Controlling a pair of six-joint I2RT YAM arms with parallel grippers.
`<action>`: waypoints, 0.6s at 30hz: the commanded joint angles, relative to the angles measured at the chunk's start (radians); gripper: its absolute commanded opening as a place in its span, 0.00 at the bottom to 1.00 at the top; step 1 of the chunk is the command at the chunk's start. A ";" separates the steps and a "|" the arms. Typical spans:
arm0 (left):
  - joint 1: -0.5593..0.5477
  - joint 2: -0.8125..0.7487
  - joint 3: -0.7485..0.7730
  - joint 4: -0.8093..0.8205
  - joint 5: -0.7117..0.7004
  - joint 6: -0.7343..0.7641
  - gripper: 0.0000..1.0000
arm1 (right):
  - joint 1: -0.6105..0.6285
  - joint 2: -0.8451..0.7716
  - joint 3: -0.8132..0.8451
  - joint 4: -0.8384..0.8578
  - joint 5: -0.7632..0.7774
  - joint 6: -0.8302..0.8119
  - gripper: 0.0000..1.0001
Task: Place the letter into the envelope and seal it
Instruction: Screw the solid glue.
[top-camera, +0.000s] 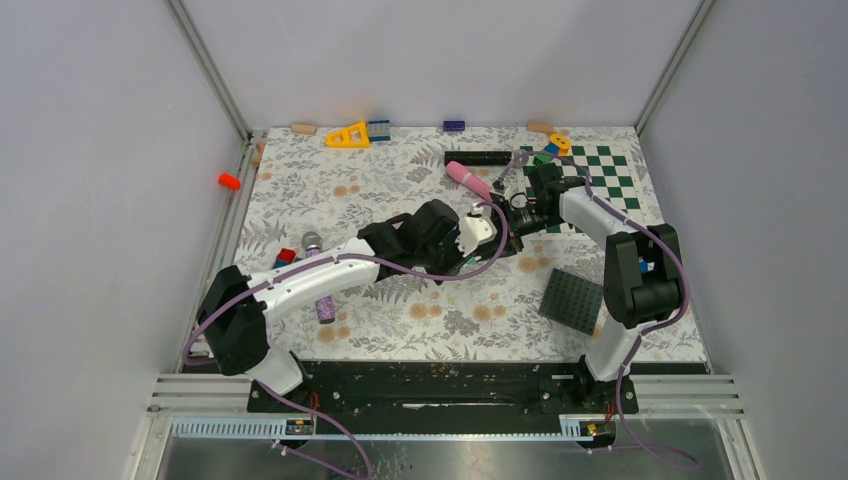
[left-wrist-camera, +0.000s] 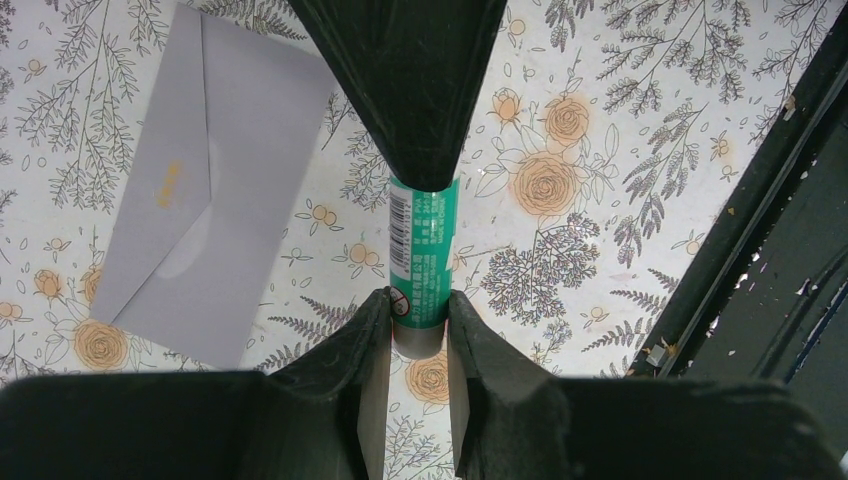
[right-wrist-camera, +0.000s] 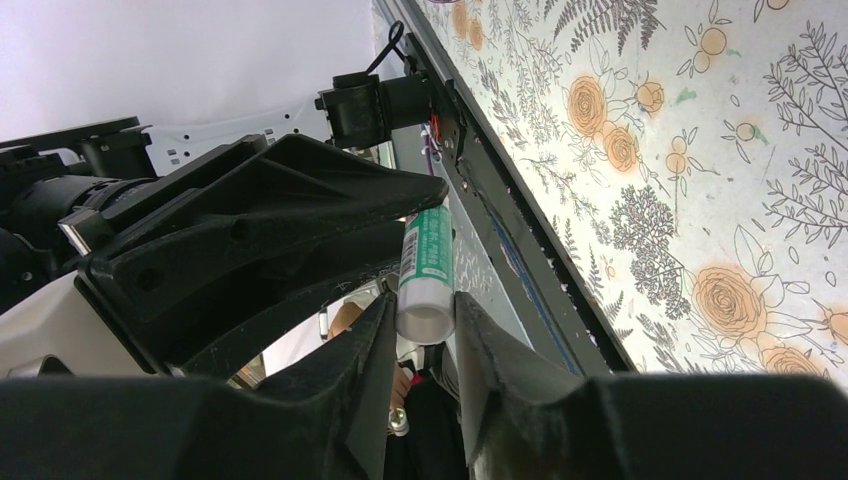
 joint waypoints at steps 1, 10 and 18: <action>-0.004 -0.006 0.001 0.036 -0.009 0.010 0.02 | 0.010 -0.028 0.001 -0.002 -0.007 -0.008 0.30; 0.040 -0.001 0.020 -0.026 0.301 0.000 0.02 | 0.018 -0.064 0.088 -0.246 0.022 -0.321 0.23; 0.153 0.043 0.083 -0.146 0.839 0.008 0.04 | 0.051 -0.197 0.089 -0.400 0.028 -0.645 0.27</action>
